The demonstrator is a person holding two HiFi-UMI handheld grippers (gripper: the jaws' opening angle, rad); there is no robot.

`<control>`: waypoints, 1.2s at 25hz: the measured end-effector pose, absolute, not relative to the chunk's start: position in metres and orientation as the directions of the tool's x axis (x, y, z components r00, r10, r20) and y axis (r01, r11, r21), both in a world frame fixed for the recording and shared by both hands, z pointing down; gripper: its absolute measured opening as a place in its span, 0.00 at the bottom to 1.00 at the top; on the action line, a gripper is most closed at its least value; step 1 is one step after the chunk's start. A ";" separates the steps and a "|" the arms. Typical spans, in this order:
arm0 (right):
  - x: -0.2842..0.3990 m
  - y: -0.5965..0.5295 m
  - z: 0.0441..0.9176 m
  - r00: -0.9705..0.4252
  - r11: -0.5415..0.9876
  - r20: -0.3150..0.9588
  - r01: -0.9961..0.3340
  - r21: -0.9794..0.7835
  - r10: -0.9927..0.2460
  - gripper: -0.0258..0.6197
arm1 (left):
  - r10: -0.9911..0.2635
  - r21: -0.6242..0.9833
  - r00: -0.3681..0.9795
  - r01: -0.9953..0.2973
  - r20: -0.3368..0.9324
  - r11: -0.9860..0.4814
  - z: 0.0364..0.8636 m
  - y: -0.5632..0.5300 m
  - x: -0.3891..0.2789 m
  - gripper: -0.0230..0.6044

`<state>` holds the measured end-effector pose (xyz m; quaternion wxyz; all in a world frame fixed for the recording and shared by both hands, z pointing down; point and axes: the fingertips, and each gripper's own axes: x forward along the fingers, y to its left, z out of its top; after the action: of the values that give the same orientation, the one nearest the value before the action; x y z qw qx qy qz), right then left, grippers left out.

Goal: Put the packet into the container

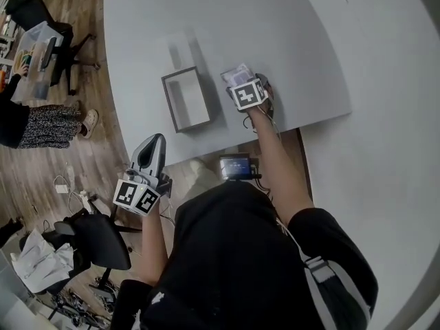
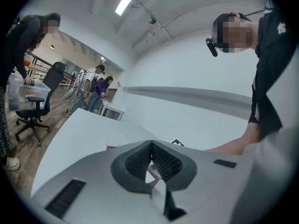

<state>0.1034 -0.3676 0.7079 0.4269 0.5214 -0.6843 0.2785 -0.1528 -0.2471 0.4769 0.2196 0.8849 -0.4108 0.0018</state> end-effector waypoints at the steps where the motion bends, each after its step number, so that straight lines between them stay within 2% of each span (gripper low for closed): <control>1: 0.103 -0.365 0.711 -0.093 0.324 0.886 -0.944 0.068 -0.455 0.76 | -0.725 0.390 0.664 -0.726 0.183 -0.566 0.478 -0.247 -0.153 0.05; 4: 0.099 -0.364 0.715 -0.095 0.372 0.899 -0.925 0.080 -0.429 0.76 | -0.723 0.390 0.666 -0.725 0.186 -0.568 0.479 -0.248 -0.154 0.05; 9: 0.101 -0.364 0.716 -0.058 0.352 0.910 -0.931 0.100 -0.411 0.76 | -0.723 0.395 0.668 -0.721 0.178 -0.569 0.477 -0.251 -0.152 0.05; 14: 0.100 -0.362 0.711 -0.060 0.339 0.898 -0.935 0.102 -0.437 0.68 | -0.725 0.392 0.665 -0.724 0.177 -0.568 0.476 -0.251 -0.154 0.05; 24: 0.074 -0.358 0.653 -0.165 0.217 0.826 -0.975 -0.054 -0.538 0.66 | -0.726 0.395 0.668 -0.718 0.160 -0.574 0.474 -0.251 -0.160 0.05; 30: 0.025 -0.364 0.606 -0.247 0.242 0.775 -0.962 -0.125 -0.581 0.66 | -0.723 0.404 0.676 -0.706 0.140 -0.582 0.471 -0.245 -0.167 0.05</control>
<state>0.0247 -0.3644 0.6061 0.3068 0.5314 -0.7260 0.3105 -0.1671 -0.2448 0.4709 0.2185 0.8890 -0.4018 -0.0198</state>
